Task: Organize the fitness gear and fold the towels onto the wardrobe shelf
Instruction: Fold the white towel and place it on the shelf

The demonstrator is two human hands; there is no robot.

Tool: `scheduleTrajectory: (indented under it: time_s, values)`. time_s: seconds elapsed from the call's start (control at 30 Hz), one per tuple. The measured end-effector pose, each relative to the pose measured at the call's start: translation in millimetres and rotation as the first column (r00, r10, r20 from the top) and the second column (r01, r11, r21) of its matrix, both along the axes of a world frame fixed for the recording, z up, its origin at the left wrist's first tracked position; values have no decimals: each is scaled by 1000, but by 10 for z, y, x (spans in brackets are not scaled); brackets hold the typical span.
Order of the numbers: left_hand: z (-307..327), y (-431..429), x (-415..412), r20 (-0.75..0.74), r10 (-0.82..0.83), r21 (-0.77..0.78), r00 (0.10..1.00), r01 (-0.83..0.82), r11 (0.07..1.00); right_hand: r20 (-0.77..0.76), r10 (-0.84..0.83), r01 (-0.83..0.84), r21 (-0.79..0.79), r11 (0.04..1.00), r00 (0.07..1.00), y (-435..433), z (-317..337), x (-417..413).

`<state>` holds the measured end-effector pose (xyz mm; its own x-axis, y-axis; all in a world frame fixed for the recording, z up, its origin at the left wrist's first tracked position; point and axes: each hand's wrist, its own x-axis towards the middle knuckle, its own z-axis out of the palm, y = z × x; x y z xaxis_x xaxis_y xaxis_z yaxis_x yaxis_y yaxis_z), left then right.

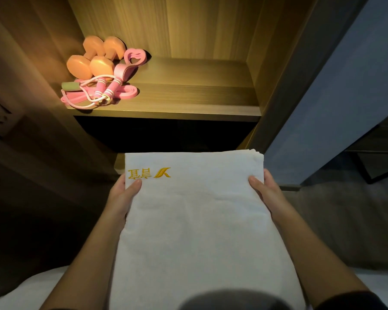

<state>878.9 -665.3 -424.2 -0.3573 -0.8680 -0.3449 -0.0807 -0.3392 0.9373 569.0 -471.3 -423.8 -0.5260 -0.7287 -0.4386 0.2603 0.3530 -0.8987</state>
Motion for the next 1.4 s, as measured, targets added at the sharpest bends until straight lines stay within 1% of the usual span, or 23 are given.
scheduleTrajectory:
  time_s: [0.07, 0.17, 0.23, 0.37, 0.43, 0.47, 0.53, 0.57, 0.6, 0.67, 0.7, 0.83, 0.9, 0.97, 1.07, 1.1, 1.17, 1.23, 1.3, 1.33, 1.4]
  values:
    - [-56, -48, -101, 30, -6, 127, 1000, 2, 992, 23, 10, -12, 112, 994, 1000, -107, -117, -23]
    - [-153, -60, -225, 129, -1, 341, 992, -43, 939, 41, 24, -36, 332, 943, 999, -231, -226, -40]
    - [-180, -111, -265, 183, -10, 382, 983, -61, 922, 9, 62, -60, 424, 904, 998, -288, -258, -85]
    - [-168, -218, -339, 279, -44, 377, 959, -67, 924, -33, 120, -82, 552, 830, 992, -379, -296, -173]
    - [-160, -243, -348, 314, -54, 420, 948, -88, 903, -89, 162, -81, 583, 809, 983, -381, -318, -157]
    - [-160, -245, -326, 317, -64, 463, 946, -95, 881, -120, 170, -70, 576, 815, 978, -385, -323, -138]
    - [-132, -226, -273, 294, -94, 548, 951, -87, 832, -136, 178, -69, 575, 815, 975, -404, -289, -87]
    - [-120, -213, -232, 268, -103, 575, 958, -73, 815, -89, 157, -80, 566, 821, 984, -387, -263, -73]
    - [-105, -190, -181, 242, -108, 589, 964, -58, 806, 16, 58, -58, 532, 845, 998, -343, -225, -77]
    - [-42, -116, -50, 216, -136, 587, 967, -17, 809, 231, -66, -51, 467, 883, 971, -189, -134, -105]
    - [-12, -62, 33, 217, -163, 577, 962, 8, 817, 276, -69, -59, 431, 901, 959, -99, -97, -111]
    - [74, 271, 422, 234, -310, 583, 921, 122, 803, 378, 6, -148, 346, 926, 926, 347, 63, -6]
    - [128, 427, 591, 223, -334, 578, 916, 152, 802, 463, 51, -216, 311, 925, 885, 595, 132, 74]
    - [199, 547, 726, 194, -347, 554, 918, 189, 811, 513, 120, -303, 289, 908, 850, 806, 208, 160]
    - [270, 709, 856, 180, -395, 465, 901, 276, 841, 516, 214, -389, 258, 884, 829, 990, 273, 234]
    - [278, 761, 875, 192, -382, 411, 904, 279, 868, 494, 232, -396, 257, 882, 838, 1016, 296, 259]
    - [283, 846, 881, 217, -301, 288, 928, 234, 929, 443, 225, -366, 262, 893, 868, 1045, 345, 318]
    - [272, 904, 892, 167, -247, 212, 955, 210, 954, 400, 233, -353, 259, 899, 887, 1081, 361, 354]
    - [252, 947, 945, 73, -284, 185, 956, 266, 946, 389, 268, -379, 244, 893, 881, 1143, 386, 395]
    - [254, 973, 984, 59, -331, 173, 942, 317, 933, 382, 299, -402, 228, 886, 875, 1175, 407, 410]
    - [256, 1022, 1056, 121, -423, 125, 898, 409, 904, 336, 364, -445, 204, 872, 869, 1221, 434, 414]
